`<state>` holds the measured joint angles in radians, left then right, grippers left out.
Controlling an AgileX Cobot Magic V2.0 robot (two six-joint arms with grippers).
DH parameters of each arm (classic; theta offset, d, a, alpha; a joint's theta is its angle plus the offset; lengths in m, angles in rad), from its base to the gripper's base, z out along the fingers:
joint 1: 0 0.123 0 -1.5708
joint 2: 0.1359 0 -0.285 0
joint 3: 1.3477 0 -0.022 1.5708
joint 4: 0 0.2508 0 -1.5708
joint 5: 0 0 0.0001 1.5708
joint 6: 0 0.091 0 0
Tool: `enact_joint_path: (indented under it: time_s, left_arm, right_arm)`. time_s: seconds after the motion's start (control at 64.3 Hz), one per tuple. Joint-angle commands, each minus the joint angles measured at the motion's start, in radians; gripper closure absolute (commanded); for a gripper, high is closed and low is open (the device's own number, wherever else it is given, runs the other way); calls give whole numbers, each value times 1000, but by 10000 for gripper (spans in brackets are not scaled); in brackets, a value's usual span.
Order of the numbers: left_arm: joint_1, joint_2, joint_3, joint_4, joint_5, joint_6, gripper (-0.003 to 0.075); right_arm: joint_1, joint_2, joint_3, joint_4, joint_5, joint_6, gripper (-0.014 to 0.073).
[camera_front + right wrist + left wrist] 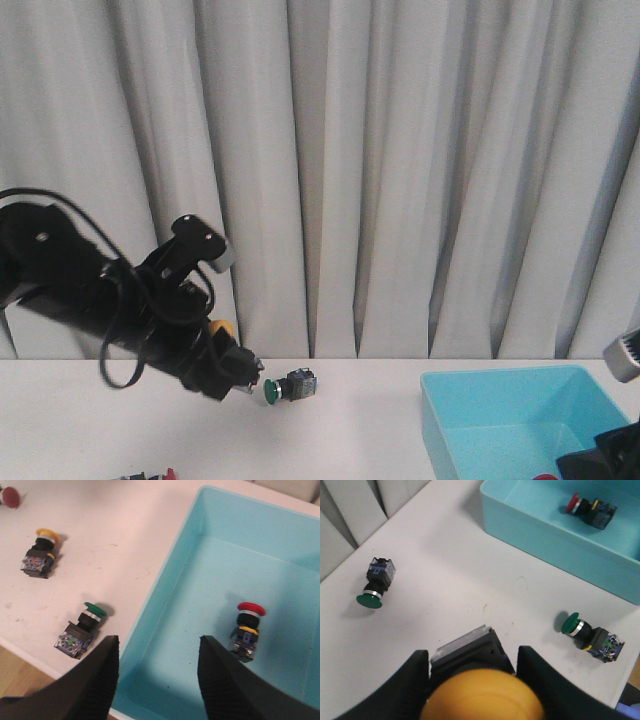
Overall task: Pick red and yellow buttons and place in box
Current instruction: 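Raise the yellow button toward the right gripper as it approaches, then grasp the yellow button cap with the right gripper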
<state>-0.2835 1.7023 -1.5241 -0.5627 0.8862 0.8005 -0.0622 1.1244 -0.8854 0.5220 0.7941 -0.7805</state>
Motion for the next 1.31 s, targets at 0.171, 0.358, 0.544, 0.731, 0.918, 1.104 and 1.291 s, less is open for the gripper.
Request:
enact_joint_path:
  time_s: [0.171, 0.358, 0.544, 0.731, 0.918, 1.104, 1.291]
  left_arm:
    - [11, -133, 194, -265, -113, 408, 532]
    - [11, -132, 209, -362, -105, 660, 532]
    - [11, -132, 209, -432, -87, 851, 532]
    - [7, -132, 209, -439, -53, 956, 532]
    - [6, -132, 209, -442, -15, 1028, 532]
    - [6, -132, 209, -475, 18, 1116, 532]
    - [6, -132, 209, -527, 81, 1228, 532]
  right_arm:
    - [-2, 136, -152, 123, 119, -160, 224]
    - [-2, 222, -244, 135, 206, -256, 224]
    - [87, 272, -305, 138, 220, -419, 224]
    - [245, 322, -385, 70, 126, -469, 202]
    - [346, 397, -471, 61, 116, -537, 109]
    - [407, 449, -502, 86, 88, -655, 55]
    - [452, 483, -502, 141, 19, -750, 55]
